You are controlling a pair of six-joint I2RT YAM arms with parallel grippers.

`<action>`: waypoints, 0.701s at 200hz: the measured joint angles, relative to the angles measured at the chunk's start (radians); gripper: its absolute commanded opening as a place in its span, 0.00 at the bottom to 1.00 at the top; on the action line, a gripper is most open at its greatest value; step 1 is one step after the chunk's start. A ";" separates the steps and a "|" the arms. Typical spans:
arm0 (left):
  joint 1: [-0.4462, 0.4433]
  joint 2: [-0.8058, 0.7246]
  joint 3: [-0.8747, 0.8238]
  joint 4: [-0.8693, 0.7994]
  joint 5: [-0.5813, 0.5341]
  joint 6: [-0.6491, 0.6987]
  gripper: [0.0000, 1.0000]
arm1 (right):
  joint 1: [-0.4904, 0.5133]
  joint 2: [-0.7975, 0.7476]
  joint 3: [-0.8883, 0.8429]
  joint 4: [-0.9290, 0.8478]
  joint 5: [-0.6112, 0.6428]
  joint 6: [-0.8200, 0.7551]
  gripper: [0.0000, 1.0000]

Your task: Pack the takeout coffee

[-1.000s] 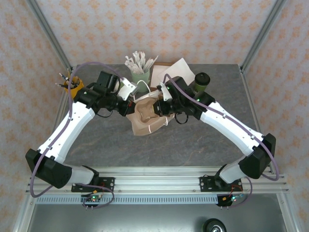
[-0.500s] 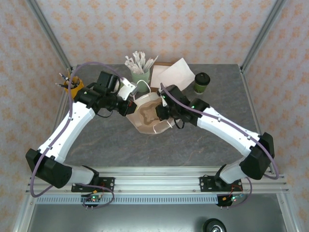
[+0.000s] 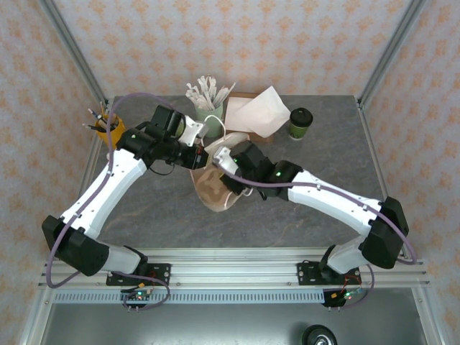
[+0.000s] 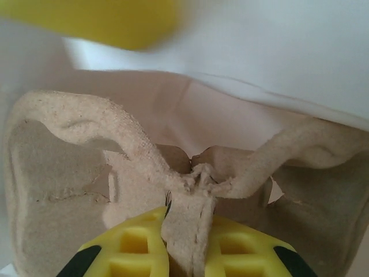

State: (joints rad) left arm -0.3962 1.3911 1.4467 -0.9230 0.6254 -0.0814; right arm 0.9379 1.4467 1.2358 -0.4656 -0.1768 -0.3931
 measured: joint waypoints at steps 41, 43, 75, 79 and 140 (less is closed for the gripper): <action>-0.003 0.000 0.000 -0.010 -0.005 -0.009 0.05 | 0.021 0.069 0.060 -0.038 -0.002 -0.076 0.00; -0.003 0.000 0.000 -0.011 -0.005 -0.008 0.05 | 0.021 0.069 0.060 -0.039 -0.003 -0.076 0.00; -0.002 -0.001 0.000 -0.012 -0.011 0.007 0.15 | 0.002 0.079 0.091 -0.081 -0.005 -0.037 0.00; -0.001 -0.002 0.000 -0.011 -0.015 0.012 0.17 | 0.000 0.080 0.096 -0.088 -0.001 -0.024 0.00; -0.007 -0.117 -0.051 -0.024 -0.070 0.127 0.53 | -0.011 0.066 0.109 -0.112 0.035 0.172 0.00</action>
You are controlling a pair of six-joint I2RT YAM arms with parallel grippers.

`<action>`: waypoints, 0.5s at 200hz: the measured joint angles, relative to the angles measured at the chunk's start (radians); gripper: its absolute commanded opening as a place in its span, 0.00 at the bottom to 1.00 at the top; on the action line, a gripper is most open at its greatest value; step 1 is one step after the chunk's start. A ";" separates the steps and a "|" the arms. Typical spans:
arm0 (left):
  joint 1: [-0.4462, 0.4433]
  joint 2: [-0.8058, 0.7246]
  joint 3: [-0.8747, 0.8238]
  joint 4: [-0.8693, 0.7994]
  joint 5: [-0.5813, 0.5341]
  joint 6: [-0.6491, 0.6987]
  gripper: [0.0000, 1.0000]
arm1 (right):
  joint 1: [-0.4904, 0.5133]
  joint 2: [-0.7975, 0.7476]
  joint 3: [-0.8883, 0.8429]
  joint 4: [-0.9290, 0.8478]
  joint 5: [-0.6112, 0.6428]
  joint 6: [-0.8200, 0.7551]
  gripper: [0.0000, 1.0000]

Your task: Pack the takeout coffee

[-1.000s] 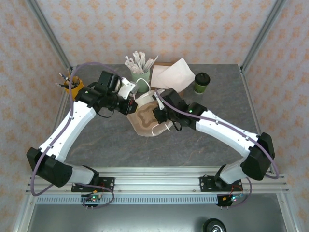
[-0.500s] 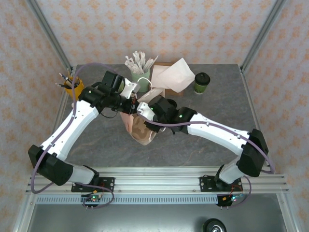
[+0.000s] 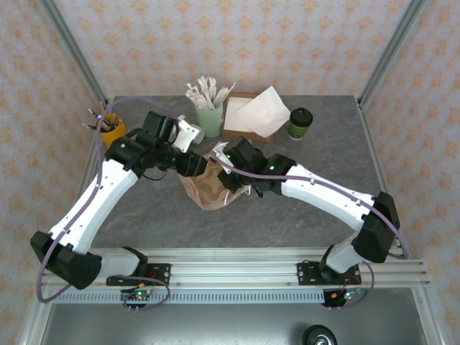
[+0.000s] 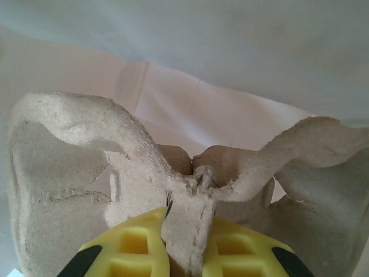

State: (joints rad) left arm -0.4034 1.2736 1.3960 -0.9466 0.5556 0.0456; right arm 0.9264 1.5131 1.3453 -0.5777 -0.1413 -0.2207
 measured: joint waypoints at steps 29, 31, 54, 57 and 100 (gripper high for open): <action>-0.021 -0.035 -0.019 -0.035 -0.023 0.051 0.62 | 0.000 0.000 0.000 -0.001 0.022 0.076 0.00; -0.022 -0.036 -0.021 -0.038 -0.023 0.056 0.63 | 0.000 0.000 0.000 0.000 0.024 0.081 0.00; -0.031 -0.043 -0.053 -0.042 -0.050 0.068 0.62 | 0.003 0.000 -0.008 0.026 0.066 0.135 0.00; -0.033 -0.044 -0.058 -0.042 -0.056 0.068 0.62 | 0.003 0.000 -0.012 0.034 0.072 0.143 0.00; -0.041 -0.069 -0.126 0.018 -0.163 0.014 0.36 | 0.030 0.001 -0.093 0.187 0.135 0.237 0.00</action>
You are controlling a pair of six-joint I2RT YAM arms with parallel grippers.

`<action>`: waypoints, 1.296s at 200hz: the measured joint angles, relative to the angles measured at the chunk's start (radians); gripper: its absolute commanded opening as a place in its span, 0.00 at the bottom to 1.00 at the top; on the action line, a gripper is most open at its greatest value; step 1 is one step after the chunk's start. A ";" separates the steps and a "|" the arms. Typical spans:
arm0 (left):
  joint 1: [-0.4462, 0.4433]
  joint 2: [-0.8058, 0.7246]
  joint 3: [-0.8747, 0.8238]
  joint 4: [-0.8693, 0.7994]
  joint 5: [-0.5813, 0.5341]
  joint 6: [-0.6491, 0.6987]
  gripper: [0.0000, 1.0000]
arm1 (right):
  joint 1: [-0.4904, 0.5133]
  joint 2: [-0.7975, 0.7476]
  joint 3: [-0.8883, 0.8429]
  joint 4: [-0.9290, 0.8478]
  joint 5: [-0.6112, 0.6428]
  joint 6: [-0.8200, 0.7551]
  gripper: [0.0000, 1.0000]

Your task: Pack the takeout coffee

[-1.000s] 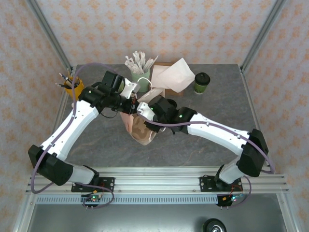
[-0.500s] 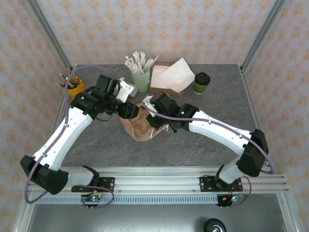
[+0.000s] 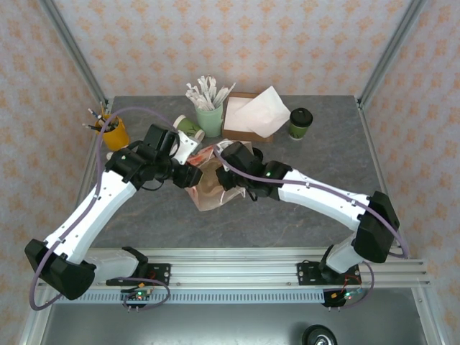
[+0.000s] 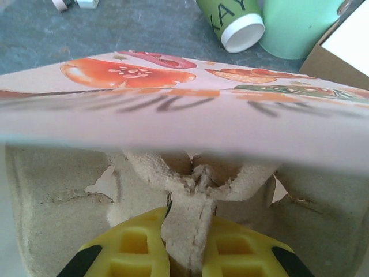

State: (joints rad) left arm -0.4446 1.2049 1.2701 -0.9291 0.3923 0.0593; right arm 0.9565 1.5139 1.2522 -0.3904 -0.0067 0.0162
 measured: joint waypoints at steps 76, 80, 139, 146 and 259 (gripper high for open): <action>-0.001 0.002 -0.014 0.049 -0.003 -0.036 0.61 | 0.003 0.011 -0.155 0.282 0.052 -0.013 0.00; -0.001 0.002 -0.012 0.051 -0.001 -0.027 0.63 | 0.003 0.011 -0.157 0.287 0.049 -0.020 0.00; -0.001 0.000 0.072 0.113 0.051 0.087 0.68 | 0.003 0.011 -0.171 0.332 -0.002 -0.066 0.00; -0.001 -0.001 0.072 0.128 0.056 0.111 0.68 | 0.003 0.011 -0.171 0.332 -0.006 -0.066 0.00; -0.014 0.029 0.046 0.220 0.155 0.305 0.41 | 0.002 0.016 -0.171 0.326 -0.031 -0.046 0.00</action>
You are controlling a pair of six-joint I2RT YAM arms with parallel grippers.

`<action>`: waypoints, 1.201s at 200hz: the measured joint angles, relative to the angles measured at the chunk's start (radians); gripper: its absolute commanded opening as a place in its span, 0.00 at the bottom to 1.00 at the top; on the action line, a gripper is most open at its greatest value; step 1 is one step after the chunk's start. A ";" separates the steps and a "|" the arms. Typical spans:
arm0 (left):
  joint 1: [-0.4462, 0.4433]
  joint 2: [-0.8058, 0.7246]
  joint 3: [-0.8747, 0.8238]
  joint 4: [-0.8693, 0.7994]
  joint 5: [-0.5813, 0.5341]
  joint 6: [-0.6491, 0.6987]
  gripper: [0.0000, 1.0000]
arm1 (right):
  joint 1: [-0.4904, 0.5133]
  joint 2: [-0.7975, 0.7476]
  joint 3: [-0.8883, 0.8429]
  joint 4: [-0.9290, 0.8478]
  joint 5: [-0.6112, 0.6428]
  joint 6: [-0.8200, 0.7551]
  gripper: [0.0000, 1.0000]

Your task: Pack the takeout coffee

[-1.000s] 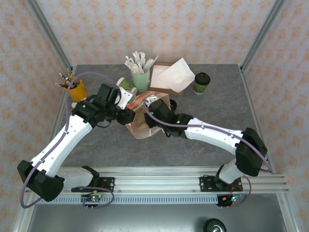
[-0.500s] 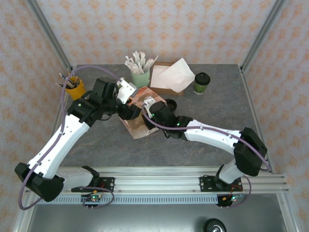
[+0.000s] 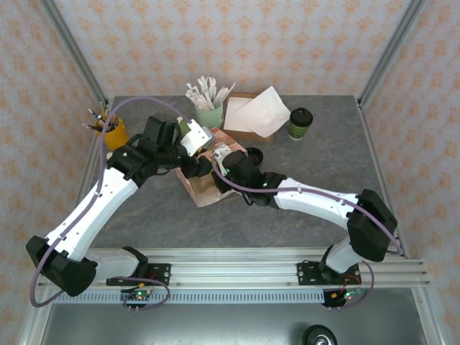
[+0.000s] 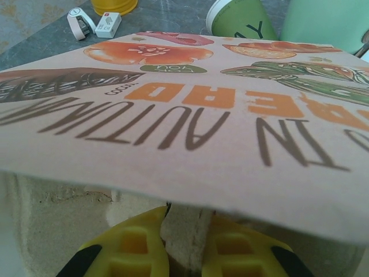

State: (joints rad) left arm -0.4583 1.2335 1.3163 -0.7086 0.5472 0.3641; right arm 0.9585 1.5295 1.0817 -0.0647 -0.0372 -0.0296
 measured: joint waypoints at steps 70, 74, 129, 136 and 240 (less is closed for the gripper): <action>-0.017 -0.024 -0.075 0.046 -0.033 -0.050 0.00 | -0.011 0.000 -0.043 0.003 -0.010 0.025 0.00; -0.018 -0.030 -0.083 0.050 -0.036 -0.053 0.00 | -0.011 -0.001 -0.047 0.006 -0.012 0.025 0.00; 0.015 -0.064 -0.129 0.116 -0.153 -0.131 0.00 | -0.008 -0.078 -0.109 0.021 -0.053 0.000 0.00; 0.017 -0.064 -0.131 0.120 -0.162 -0.140 0.00 | -0.008 -0.087 -0.119 0.029 -0.058 -0.009 0.00; 0.037 0.124 -0.099 0.172 -0.075 -0.193 0.54 | -0.019 0.016 -0.182 0.209 -0.035 -0.099 0.00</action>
State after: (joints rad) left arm -0.4217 1.3571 1.2171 -0.5369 0.4721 0.1711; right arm 0.9398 1.5452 0.9001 0.1440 -0.0723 -0.1287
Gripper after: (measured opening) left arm 0.481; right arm 0.130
